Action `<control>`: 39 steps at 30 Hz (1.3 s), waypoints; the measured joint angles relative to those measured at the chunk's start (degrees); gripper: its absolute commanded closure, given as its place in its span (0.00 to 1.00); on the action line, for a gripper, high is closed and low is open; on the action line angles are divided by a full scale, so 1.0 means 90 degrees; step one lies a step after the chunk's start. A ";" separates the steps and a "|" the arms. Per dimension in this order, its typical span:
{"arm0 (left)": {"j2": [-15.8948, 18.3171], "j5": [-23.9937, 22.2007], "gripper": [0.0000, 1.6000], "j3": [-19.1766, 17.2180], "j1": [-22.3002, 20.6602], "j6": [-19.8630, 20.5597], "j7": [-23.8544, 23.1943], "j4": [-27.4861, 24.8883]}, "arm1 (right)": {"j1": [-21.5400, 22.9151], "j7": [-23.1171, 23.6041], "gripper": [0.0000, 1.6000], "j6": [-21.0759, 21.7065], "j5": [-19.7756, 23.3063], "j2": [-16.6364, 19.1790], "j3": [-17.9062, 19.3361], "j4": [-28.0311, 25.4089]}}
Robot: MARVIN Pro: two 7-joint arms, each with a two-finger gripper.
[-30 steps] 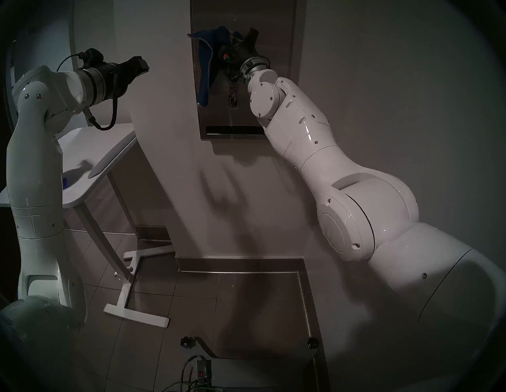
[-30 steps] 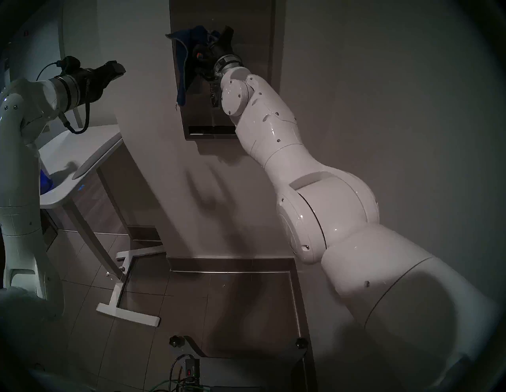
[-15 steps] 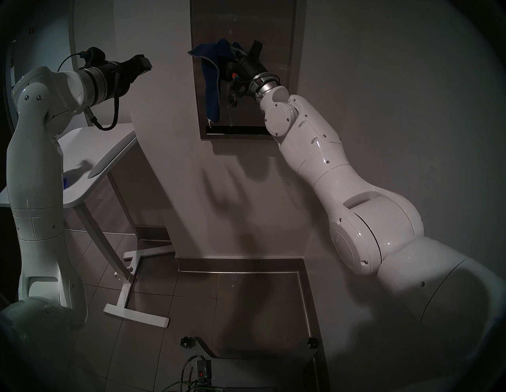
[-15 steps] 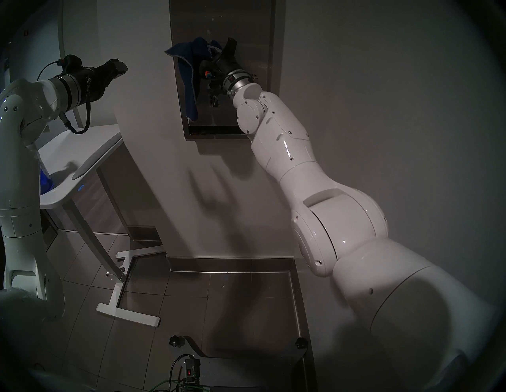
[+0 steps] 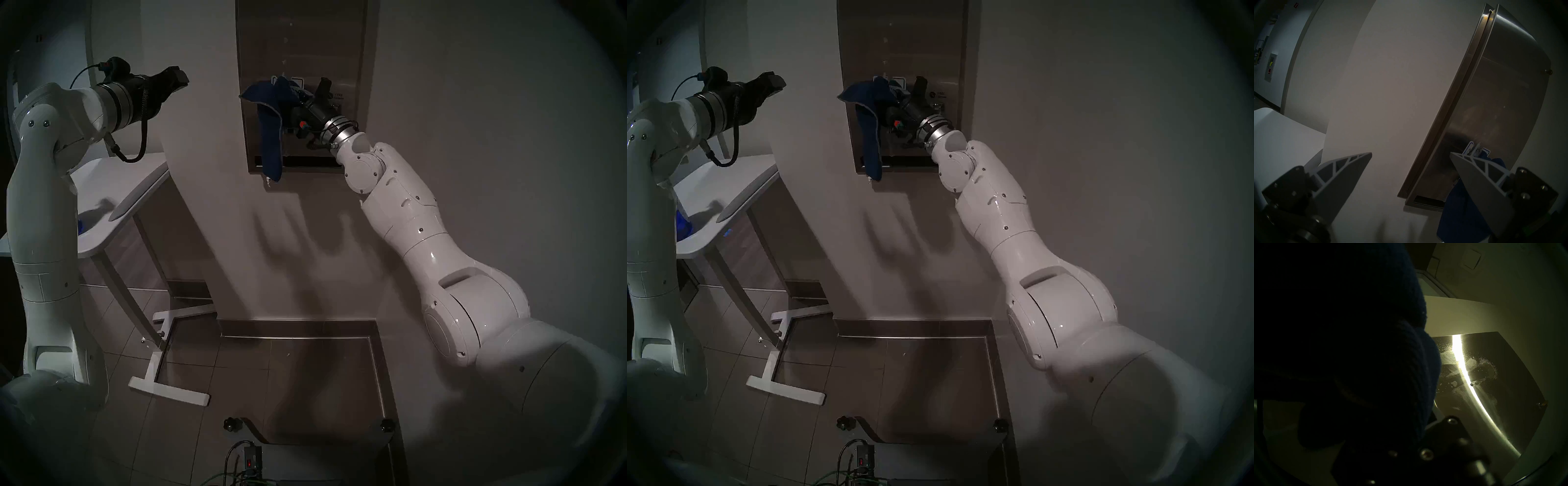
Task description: Pick up the cloth and wipe the surface
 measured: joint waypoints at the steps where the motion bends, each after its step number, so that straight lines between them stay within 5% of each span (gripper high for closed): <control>1: 0.0000 0.0000 0.00 -0.0002 0.0003 0.0000 0.0001 -0.0007 | -0.0017 0.0020 1.00 0.0000 0.0007 0.0010 0.0010 -0.0046; 24: -0.0001 -0.0011 0.00 -0.0061 0.0084 -0.0002 -0.0011 -0.0047 | 0.0469 0.0142 1.00 0.1066 -0.0079 -0.0660 0.0536 -0.0334; 39: 0.0029 -0.0013 0.00 -0.0109 0.0085 -0.0005 -0.0018 -0.0044 | 0.1094 0.0075 1.00 0.1429 -0.0350 -0.1275 0.0565 0.0309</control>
